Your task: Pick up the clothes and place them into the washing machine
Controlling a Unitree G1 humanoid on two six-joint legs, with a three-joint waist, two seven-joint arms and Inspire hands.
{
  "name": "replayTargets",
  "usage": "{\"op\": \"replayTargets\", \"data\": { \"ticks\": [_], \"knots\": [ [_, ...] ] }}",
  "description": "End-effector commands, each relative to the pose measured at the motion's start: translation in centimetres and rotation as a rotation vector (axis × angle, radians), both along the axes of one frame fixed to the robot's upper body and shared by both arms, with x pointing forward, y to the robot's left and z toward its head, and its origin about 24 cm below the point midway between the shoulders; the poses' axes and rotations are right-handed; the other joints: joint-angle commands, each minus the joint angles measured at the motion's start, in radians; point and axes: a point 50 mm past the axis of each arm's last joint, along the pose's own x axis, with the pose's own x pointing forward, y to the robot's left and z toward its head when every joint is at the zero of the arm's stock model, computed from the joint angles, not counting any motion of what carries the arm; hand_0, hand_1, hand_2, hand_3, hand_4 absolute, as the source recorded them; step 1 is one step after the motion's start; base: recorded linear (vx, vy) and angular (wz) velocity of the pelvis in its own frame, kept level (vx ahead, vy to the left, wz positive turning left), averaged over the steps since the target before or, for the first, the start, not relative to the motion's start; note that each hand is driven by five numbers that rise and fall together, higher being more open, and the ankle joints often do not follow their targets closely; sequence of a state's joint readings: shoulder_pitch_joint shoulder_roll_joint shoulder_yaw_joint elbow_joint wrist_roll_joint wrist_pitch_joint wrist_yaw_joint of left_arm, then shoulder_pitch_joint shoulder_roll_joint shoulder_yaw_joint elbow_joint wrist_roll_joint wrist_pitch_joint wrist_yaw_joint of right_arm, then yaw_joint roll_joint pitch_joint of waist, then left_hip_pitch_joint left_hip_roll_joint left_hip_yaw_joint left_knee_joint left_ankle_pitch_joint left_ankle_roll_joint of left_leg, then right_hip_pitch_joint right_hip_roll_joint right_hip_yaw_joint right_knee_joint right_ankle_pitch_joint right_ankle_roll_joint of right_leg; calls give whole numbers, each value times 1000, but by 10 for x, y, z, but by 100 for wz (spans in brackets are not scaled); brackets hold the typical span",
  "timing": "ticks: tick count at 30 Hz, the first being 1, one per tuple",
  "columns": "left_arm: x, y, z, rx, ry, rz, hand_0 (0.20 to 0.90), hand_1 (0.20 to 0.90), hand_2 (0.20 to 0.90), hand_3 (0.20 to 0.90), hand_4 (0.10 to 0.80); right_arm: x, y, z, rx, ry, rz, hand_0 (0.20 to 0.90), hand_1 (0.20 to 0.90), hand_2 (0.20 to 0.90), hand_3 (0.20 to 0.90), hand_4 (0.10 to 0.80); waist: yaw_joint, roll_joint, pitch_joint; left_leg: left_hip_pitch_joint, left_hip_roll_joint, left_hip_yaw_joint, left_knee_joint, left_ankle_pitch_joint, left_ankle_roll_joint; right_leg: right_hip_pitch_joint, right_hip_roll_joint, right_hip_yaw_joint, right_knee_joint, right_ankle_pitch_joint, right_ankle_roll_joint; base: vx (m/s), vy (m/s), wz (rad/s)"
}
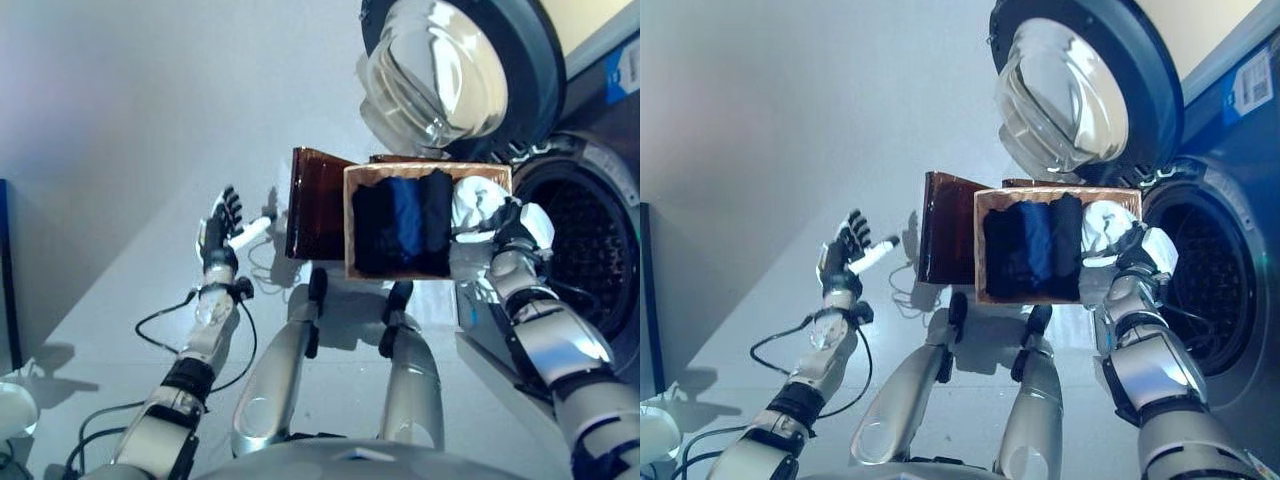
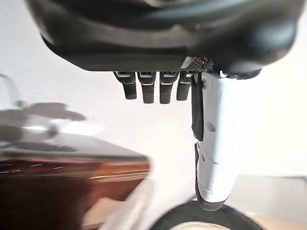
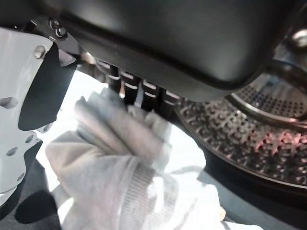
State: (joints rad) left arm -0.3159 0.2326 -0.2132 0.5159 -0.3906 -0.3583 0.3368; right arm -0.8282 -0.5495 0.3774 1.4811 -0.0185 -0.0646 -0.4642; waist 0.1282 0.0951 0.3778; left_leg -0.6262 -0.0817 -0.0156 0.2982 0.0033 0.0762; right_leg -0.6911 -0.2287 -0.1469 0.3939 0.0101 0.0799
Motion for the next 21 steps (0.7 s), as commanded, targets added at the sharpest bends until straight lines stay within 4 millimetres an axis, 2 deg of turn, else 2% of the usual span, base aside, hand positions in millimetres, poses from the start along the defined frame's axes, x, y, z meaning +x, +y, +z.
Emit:
{"op": "replayTargets", "data": {
  "ticks": [1,5,9,10,14,15,18,19,21],
  "knots": [
    [-5,24,53,42,-285,96,900,900,900,900,800,-5,-33,32,-131,-48,-81,900,900,900,900,800,-1,17,-47,-118,-15,-11,217,-167,-71,-10,20,30,174,-127,-21,55,25,1],
    [-12,28,59,35,-322,127,900,900,900,900,800,1,-32,43,-137,-80,-78,900,900,900,900,800,-9,9,-52,-174,4,2,311,-213,-84,-62,25,40,243,-154,-25,-1,8,-4],
    [-17,29,56,17,-317,127,900,900,900,900,800,3,-33,47,-149,-74,-84,900,900,900,900,800,-2,11,-58,-202,11,8,339,-224,-83,-90,32,45,268,-165,-28,-9,-4,-6],
    [-20,30,56,2,-321,133,900,900,900,900,800,9,-29,56,-158,-98,-73,900,900,900,900,800,-2,11,-59,-206,13,9,334,-224,-82,-97,37,47,270,-172,-30,-10,-25,-7],
    [-22,30,55,1,-317,129,900,900,900,900,800,13,-29,65,-189,-105,-72,900,900,900,900,800,0,16,-57,-219,11,6,328,-218,-79,-113,44,47,275,-177,-35,-4,-7,-3],
    [-23,31,55,3,-316,129,900,900,900,900,800,13,-29,66,-196,-104,-70,831,831,831,831,751,1,19,-57,-224,10,5,325,-214,-78,-115,45,46,273,-178,-37,0,0,0],
    [-26,36,54,6,-313,153,900,900,900,900,800,20,-26,78,-225,-128,-57,724,724,724,724,675,3,25,-51,-244,4,-1,318,-204,-73,-133,53,42,272,-180,-41,-31,-31,-2],
    [-25,38,54,-1,-313,163,900,900,900,900,800,21,-26,81,-235,-129,-55,538,538,538,538,541,5,27,-49,-252,1,-5,317,-201,-71,-140,53,39,274,-181,-42,-20,-42,3],
    [-27,42,55,1,-318,188,900,900,900,900,800,23,-26,88,-270,-131,-54,362,362,362,362,416,10,34,-46,-273,-3,-12,326,-201,-66,-161,54,40,293,-192,-45,-14,-35,4]
  ]
}}
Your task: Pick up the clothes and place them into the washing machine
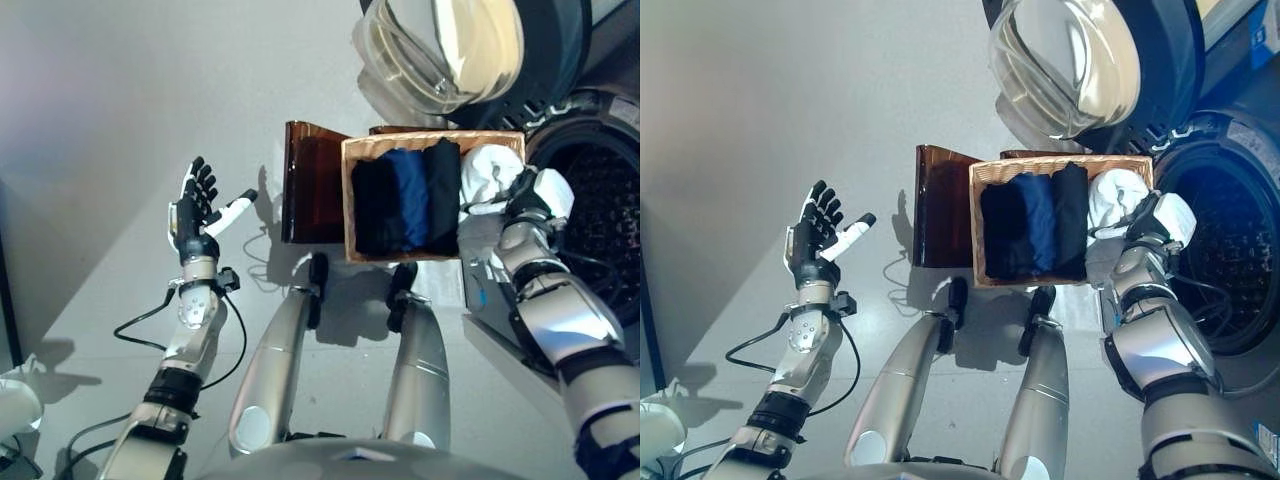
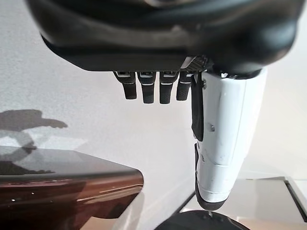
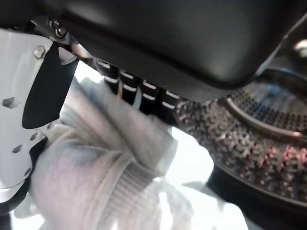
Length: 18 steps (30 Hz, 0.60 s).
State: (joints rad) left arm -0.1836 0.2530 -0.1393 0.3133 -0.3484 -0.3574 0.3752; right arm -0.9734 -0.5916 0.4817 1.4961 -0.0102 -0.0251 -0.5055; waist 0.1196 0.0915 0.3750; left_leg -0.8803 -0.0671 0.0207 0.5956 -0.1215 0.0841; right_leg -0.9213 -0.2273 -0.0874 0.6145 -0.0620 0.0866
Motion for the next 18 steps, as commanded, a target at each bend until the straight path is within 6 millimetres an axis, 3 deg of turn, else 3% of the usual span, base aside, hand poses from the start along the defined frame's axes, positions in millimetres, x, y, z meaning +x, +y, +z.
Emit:
{"op": "replayTargets", "data": {
  "ticks": [1,6,18],
  "knots": [
    [-5,27,45,8,-241,122,900,900,900,900,800,2,-21,44,-157,-58,-47,200,200,200,200,300,20,37,-43,-27,-18,-51,34,-78,-73,64,54,-19,77,-125,-53,-19,-27,4],
    [-7,35,45,-19,-247,181,900,900,900,900,800,7,-19,60,-197,-100,-38,200,200,200,200,300,21,45,-35,-45,-21,-51,57,-88,-70,38,49,-18,113,-142,-58,2,-11,5],
    [-8,39,37,-25,-221,197,900,900,900,900,800,20,6,56,-125,-141,36,200,200,200,200,300,16,35,-61,74,-22,-40,-94,-37,-69,135,50,-15,-10,-92,-44,13,10,-4]
  ]
}}
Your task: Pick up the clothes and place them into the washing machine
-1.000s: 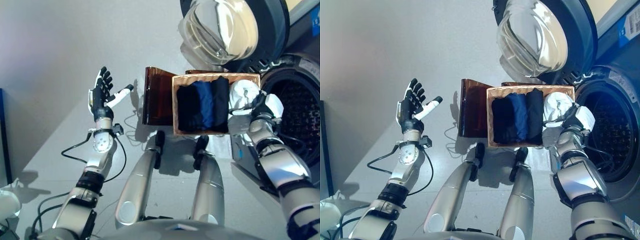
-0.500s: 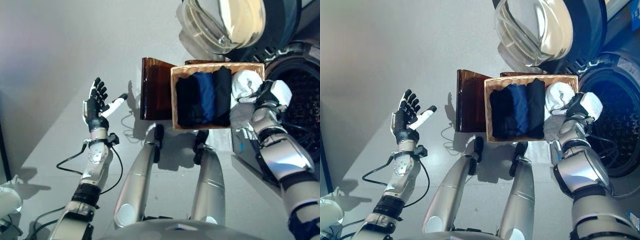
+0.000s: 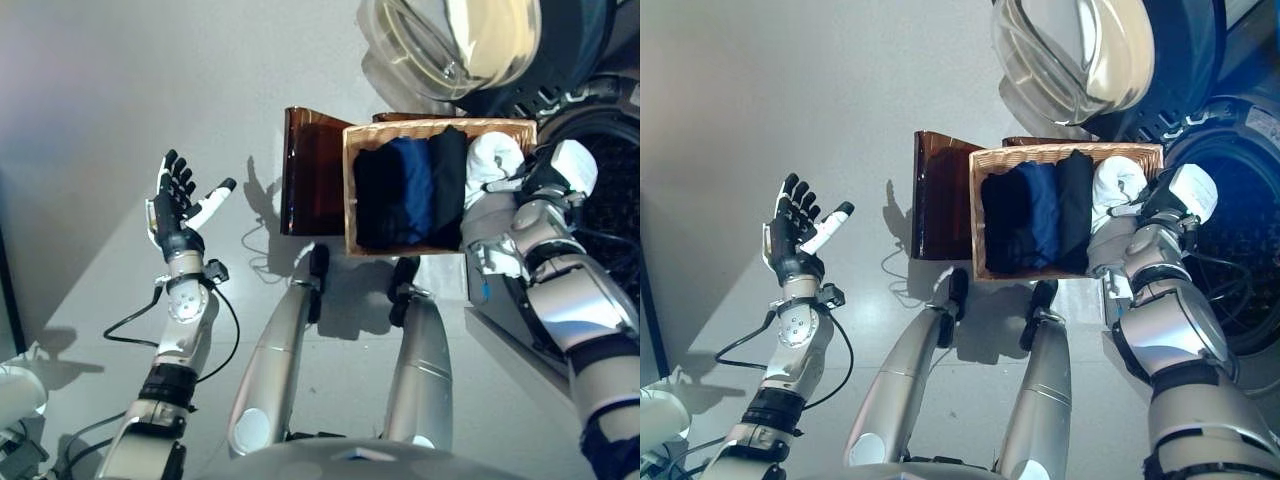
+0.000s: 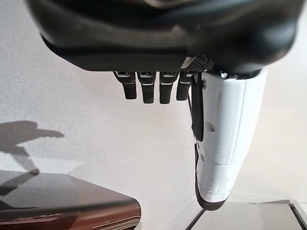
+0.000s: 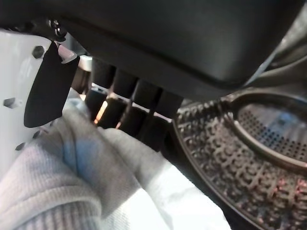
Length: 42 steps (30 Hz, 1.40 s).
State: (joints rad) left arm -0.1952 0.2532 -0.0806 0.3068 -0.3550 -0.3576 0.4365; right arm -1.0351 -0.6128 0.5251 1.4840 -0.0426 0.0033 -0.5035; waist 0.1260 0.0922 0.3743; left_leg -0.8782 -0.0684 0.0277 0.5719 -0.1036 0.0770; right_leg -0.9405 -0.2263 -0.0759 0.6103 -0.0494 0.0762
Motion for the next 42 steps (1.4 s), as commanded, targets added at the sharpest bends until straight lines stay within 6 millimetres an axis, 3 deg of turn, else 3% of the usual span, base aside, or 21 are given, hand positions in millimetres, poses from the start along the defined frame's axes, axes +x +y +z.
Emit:
{"op": "replayTargets", "data": {
  "ticks": [1,2,4,8,9,10,11,12,16,19,21,23,26,30,33,37,38,40,42],
  "knots": [
    [-9,24,30,10,-195,84,900,900,900,900,800,11,5,31,-32,-130,26,200,200,200,200,300,8,33,-62,91,-21,-48,-87,-49,-62,173,50,-27,-22,-97,-33,-65,39,-14],
    [-9,24,31,6,-200,84,900,900,900,900,800,13,8,34,-13,-152,40,200,200,200,200,300,6,33,-60,91,-18,-39,-110,-9,-59,176,49,-34,-48,-60,-39,-61,45,-12],
    [-9,26,30,5,-199,90,900,900,900,900,800,18,17,43,75,-250,82,200,200,200,200,300,-3,24,-63,132,-11,-34,-151,5,-62,212,51,-29,-89,-42,-34,-5,36,-12],
    [-7,25,26,-2,-188,85,900,900,900,900,800,15,24,29,399,-471,61,200,200,200,200,300,-18,14,-60,199,-11,-27,-197,18,-65,280,51,-27,-143,-25,-28,48,16,-14],
    [-6,22,26,-7,-190,79,900,900,900,900,800,10,32,11,642,-617,39,200,200,200,200,300,-30,18,-59,217,-10,-20,-206,16,-63,298,49,-21,-161,-21,-26,39,21,-9],
    [-6,22,26,-5,-188,77,900,900,900,900,800,9,31,10,645,-616,36,200,200,200,200,300,-28,16,-60,219,-10,-20,-207,16,-63,300,49,-21,-162,-22,-26,45,24,-7],
    [-3,17,27,9,-193,56,900,900,900,900,800,-2,26,-12,817,-690,-41,200,200,200,200,300,-29,26,-63,231,-13,-20,-213,15,-61,314,46,-18,-179,-20,-25,22,7,-6],
    [-3,16,27,11,-192,55,900,900,900,900,800,-2,25,-13,820,-691,-42,200,200,200,200,300,-26,25,-63,233,-12,-20,-213,15,-61,316,46,-18,-180,-20,-25,30,17,-12],
    [-1,4,30,6,-215,17,900,900,900,900,800,-20,29,-55,1277,-944,-202,200,200,200,200,300,-25,43,-72,251,-15,-11,-226,10,-54,328,44,-4,-198,-18,-24,34,32,-7],
    [-1,-4,30,-25,-225,-9,900,900,900,900,800,-28,35,-74,1466,-1078,-292,200,200,200,200,300,-12,64,-81,254,-20,-8,-228,7,-48,331,39,3,-204,-21,-22,25,29,-11],
    [-1,-6,29,-34,-225,-15,900,900,900,900,800,-30,36,-77,1493,-1119,-324,200,200,200,200,300,-9,73,-84,254,-23,-6,-227,5,-46,331,37,6,-207,-22,-21,16,35,-9],
    [-1,-14,24,-47,-214,-29,900,900,900,900,800,-36,49,-87,1639,-1327,-374,200,200,200,200,300,-7,101,-92,249,-32,-4,-224,3,-40,324,29,13,-200,-27,-19,24,61,0],
    [-1,-17,21,-62,-208,-51,900,900,900,900,800,-40,45,-90,1688,-1461,-480,200,200,200,200,300,5,131,-103,240,-43,-5,-218,-2,-38,315,20,19,-192,-36,-20,17,58,7],
    [-4,-21,20,-68,-214,-80,900,900,900,900,800,-37,35,-75,1667,-1555,-504,200,200,200,200,300,20,169,-114,223,-54,1,-202,-9,-34,297,13,29,-176,-42,-19,11,52,4],
    [-5,-19,16,-55,-197,-85,900,900,900,900,800,-34,17,-48,1615,-1652,-451,200,200,200,200,300,32,185,-128,210,-56,3,-188,-16,-32,284,9,34,-166,-47,-20,7,10,1],
    [-8,-9,18,-22,-206,-70,900,900,900,900,800,-40,-26,18,1443,-1848,-314,200,200,200,200,300,37,191,-147,201,-57,4,-188,-21,-33,272,8,45,-163,-50,-19,24,0,2],
    [-11,0,18,11,-200,-62,900,900,900,900,800,-57,-57,66,1272,-1952,-222,200,200,200,200,300,38,189,-157,198,-58,4,-192,-20,-35,267,8,47,-166,-50,-17,24,-3,7],
    [-12,2,18,19,-200,-58,900,900,900,900,800,-65,-68,86,1200,-1981,-209,200,200,200,200,300,43,191,-162,196,-59,5,-194,-20,-37,264,7,49,-168,-48,-17,14,1,5],
    [-14,7,16,29,-188,-49,900,900,900,900,800,-85,-87,136,1040,-2054,-127,200,200,200,200,300,46,186,-173,194,-57,6,-201,-18,-38,259,7,52,-173,-45,-15,0,0,0]
  ]
}}
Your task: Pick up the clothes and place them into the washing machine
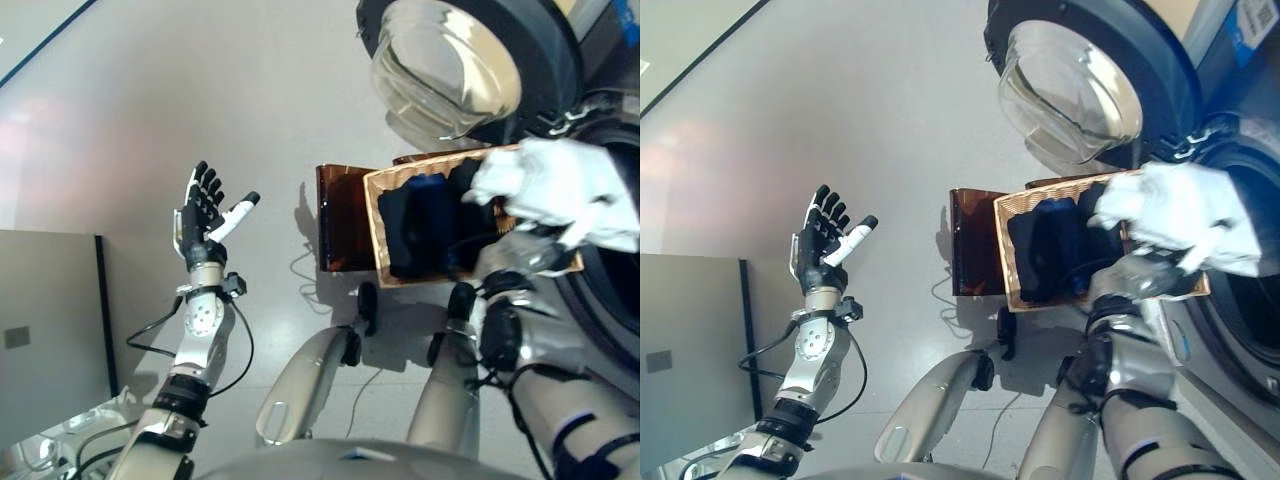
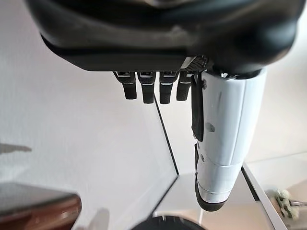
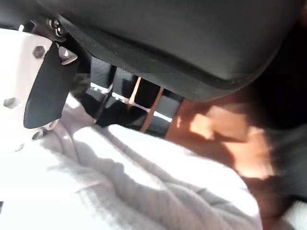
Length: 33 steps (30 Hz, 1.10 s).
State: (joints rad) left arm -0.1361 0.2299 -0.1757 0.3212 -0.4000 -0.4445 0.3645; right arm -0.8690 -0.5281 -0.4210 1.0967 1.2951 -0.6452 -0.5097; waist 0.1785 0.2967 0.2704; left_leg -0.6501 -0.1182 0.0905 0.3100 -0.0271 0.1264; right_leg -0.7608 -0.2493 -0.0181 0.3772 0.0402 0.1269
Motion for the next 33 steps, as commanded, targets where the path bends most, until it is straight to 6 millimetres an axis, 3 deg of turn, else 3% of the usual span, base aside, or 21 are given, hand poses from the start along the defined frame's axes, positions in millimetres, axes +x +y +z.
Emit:
{"op": "replayTargets", "data": {
  "ticks": [1,2,3,4,5,6,7,8,9,10,15,18,21,26,28,30,31,32,33],
  "knots": [
    [-1,29,34,52,-195,80,900,900,900,900,800,-37,-44,138,-467,-173,-260,200,200,200,200,300,-5,-15,-69,-35,-7,-56,59,-93,-88,78,31,-5,59,-134,-66,0,0,0],
    [-1,29,34,52,-195,80,900,900,900,900,800,-37,-44,138,-467,-173,-260,200,200,200,200,300,-5,-15,-69,-35,-7,-56,59,-93,-88,78,31,-5,59,-134,-66,0,0,0],
    [-5,38,30,62,-178,115,900,900,900,900,800,-71,-51,194,-632,-191,-413,200,200,200,200,300,-20,-18,-75,-38,-5,-58,46,-87,-92,67,37,5,60,-133,-65,0,0,0],
    [-8,43,29,73,-170,131,900,900,900,900,800,-85,-56,209,-668,-204,-471,200,200,200,200,300,-27,-22,-78,-38,-5,-59,42,-86,-95,65,37,6,61,-134,-66,0,0,0],
    [-7,42,29,70,-171,129,900,900,900,900,800,-86,-55,211,-670,-199,-477,200,200,200,200,300,-25,-19,-79,-38,-7,-60,40,-84,-95,63,36,6,63,-135,-66,0,0,0],
    [-11,44,27,83,-157,127,900,900,900,900,800,-106,-64,232,-702,-166,-556,200,200,200,200,300,-28,-25,-86,-40,-9,-62,37,-81,-101,59,34,7,71,-141,-69,0,0,0],
    [-12,45,25,89,-148,122,900,900,900,900,800,-110,-69,236,-728,-116,-559,200,200,200,200,300,-28,-26,-88,-39,-10,-65,33,-79,-104,59,34,7,76,-146,-71,2,-12,3],
    [-13,45,26,90,-151,118,900,900,900,900,800,-111,-71,240,-767,-91,-537,433,433,433,433,467,-31,-30,-88,-38,-10,-65,32,-77,-105,59,34,8,80,-147,-72,1,-4,5],
    [-13,46,26,85,-154,120,900,900,900,900,800,-109,-73,240,-797,-68,-502,433,433,433,433,467,-34,-31,-87,-37,-10,-63,31,-75,-106,58,34,9,84,-146,-73,4,-10,4],
    [-13,46,24,68,-146,128,900,900,900,900,800,-107,-79,232,-798,-23,-473,900,900,900,900,800,-38,-32,-86,-33,-11,-62,28,-73,-108,59,32,10,86,-147,-75,0,0,0],
    [-9,45,22,7,-147,141,900,900,900,900,800,-77,-74,200,-707,-9,-356,900,900,900,900,800,-38,-20,-82,-21,-13,-54,25,-74,-105,64,33,13,80,-141,-76,-4,0,-1],
    [-9,42,24,18,-156,116,900,900,900,900,800,-77,-80,186,-639,-18,-358,900,900,900,900,800,-35,-5,-89,-16,-17,-61,10,-64,-110,69,31,13,77,-141,-77,0,0,0],
    [-13,45,22,18,-148,129,900,900,900,900,800,-79,-72,199,-670,-80,-385,900,900,900,900,800,-35,11,-94,-14,-22,-64,-7,-52,-114,67,27,15,75,-141,-78,-4,11,0],
    [-17,48,12,11,-106,138,900,900,900,900,800,-87,-84,194,-643,-18,-399,900,900,900,900,800,-19,28,-101,3,-34,-68,-37,-39,-116,67,15,19,72,-138,-75,-2,39,6],
    [-16,45,9,14,-92,122,900,900,900,900,800,-79,-85,189,-645,16,-347,900,900,900,900,800,-13,35,-99,8,-36,-62,-42,-36,-113,67,11,24,69,-133,-74,3,16,-2],
    [-14,40,6,7,-74,107,900,900,900,900,800,-63,-78,172,-632,57,-271,900,900,900,900,800,-12,41,-95,13,-34,-56,-44,-35,-108,68,12,30,64,-128,-72,0,0,0],
    [-13,36,2,-8,-59,97,900,900,900,900,800,-45,-68,151,-600,79,-196,900,900,900,900,800,-13,43,-92,17,-31,-50,-45,-37,-103,72,13,34,54,-122,-70,24,24,-3],
    [-13,37,2,-6,-58,98,900,900,900,900,800,-44,-68,149,-599,79,-195,900,900,900,900,800,-13,42,-92,18,-31,-49,-45,-38,-103,74,13,35,52,-121,-70,21,12,-11],
    [-11,34,0,-12,-50,85,900,900,900,900,800,-32,-59,131,-579,119,-138,900,900,900,900,800,-9,40,-93,22,-29,-49,-47,-38,-101,79,14,34,46,-116,-68,15,0,-14]
  ]
}}
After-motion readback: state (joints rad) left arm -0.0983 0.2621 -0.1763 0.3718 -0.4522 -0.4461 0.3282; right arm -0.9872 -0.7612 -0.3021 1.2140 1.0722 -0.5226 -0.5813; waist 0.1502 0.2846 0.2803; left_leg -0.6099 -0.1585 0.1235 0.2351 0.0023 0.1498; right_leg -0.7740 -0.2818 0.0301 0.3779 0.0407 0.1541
